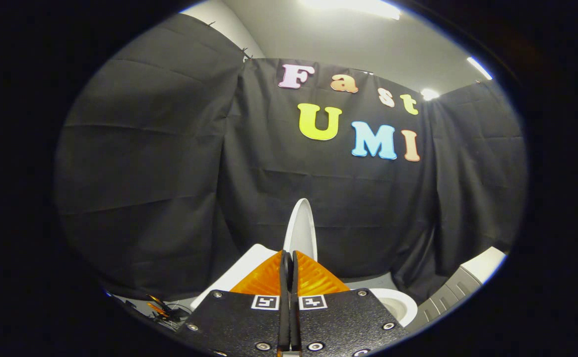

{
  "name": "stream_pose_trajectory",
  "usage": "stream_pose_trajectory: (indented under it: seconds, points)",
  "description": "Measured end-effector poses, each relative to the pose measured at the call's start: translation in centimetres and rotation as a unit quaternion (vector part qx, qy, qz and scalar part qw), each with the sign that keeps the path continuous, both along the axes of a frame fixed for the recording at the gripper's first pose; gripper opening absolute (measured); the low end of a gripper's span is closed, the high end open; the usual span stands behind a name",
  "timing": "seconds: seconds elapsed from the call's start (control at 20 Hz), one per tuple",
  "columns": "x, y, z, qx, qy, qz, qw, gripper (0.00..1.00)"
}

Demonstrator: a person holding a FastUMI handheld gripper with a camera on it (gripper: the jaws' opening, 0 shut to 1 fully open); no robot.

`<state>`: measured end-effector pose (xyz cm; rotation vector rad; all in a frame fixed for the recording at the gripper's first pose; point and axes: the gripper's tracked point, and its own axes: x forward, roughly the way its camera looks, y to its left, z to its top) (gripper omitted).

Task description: Open the toilet lid.

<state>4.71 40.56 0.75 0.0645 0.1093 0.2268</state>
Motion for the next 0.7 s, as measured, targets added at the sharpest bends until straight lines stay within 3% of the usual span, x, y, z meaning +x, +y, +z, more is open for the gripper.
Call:
stream_pose_trajectory:
  seconds: [0.7]
  points:
    - [0.2, 1.5, -0.4, 0.054, 0.014, 0.040, 0.998, 0.02]
